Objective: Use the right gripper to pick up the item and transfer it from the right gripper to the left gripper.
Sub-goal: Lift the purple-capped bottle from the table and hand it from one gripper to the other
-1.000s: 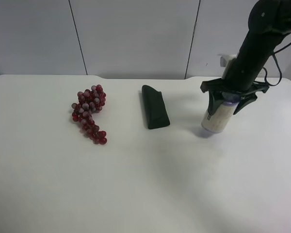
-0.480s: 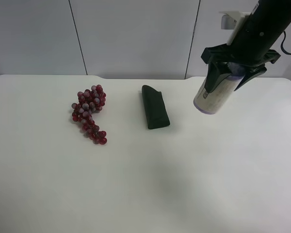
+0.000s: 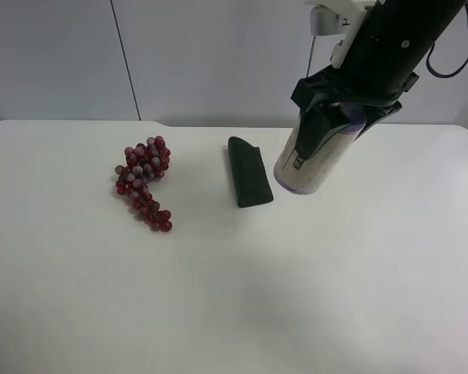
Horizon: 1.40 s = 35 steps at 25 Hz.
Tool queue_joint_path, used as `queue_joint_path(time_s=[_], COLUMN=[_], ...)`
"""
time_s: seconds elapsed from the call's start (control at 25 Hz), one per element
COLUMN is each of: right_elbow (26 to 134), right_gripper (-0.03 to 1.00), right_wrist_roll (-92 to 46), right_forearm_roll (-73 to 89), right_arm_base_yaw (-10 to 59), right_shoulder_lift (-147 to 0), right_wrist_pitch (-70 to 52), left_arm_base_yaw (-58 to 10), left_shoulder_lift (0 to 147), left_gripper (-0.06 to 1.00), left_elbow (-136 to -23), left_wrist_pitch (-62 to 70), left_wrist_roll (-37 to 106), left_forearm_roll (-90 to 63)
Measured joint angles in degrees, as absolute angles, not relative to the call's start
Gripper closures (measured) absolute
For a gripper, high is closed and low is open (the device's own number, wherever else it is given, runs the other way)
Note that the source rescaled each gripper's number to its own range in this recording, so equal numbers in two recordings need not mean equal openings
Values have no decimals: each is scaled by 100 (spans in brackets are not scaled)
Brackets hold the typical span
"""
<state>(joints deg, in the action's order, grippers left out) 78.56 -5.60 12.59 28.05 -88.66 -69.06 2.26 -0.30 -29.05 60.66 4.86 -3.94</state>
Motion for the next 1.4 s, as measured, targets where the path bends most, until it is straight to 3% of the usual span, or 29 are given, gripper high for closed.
queue_joint_path(time_s=[0.4,0.68,1.08,1.4], right_elbow=[7856,7856,7856,7856], right_gripper=[97,97,97,97], right_wrist_roll=[-1324,-1504,-1549,-1549], right_forearm_roll=[2555,3065,3371,3420], right_arm_base_yaw=[3434,3440,3444,3444], right_shoulder_lift=[-8866,-8866,-8866,-8866], right_wrist_pitch=[-6895,-6821,-6581,-6429], left_arm_base_yaw=[226,196,-1144,-2100], left_shoulder_lift=[-10,1081,2351,3584], left_gripper=[-6,-6,-6,-6], left_elbow=[-2905,-3181,-3312,-3312], left_wrist_pitch=[6073,6131,5836,4769], left_wrist_roll=[1017,2259,2850,3011], left_forearm_roll=[-1000,-1996,-2133,-1944])
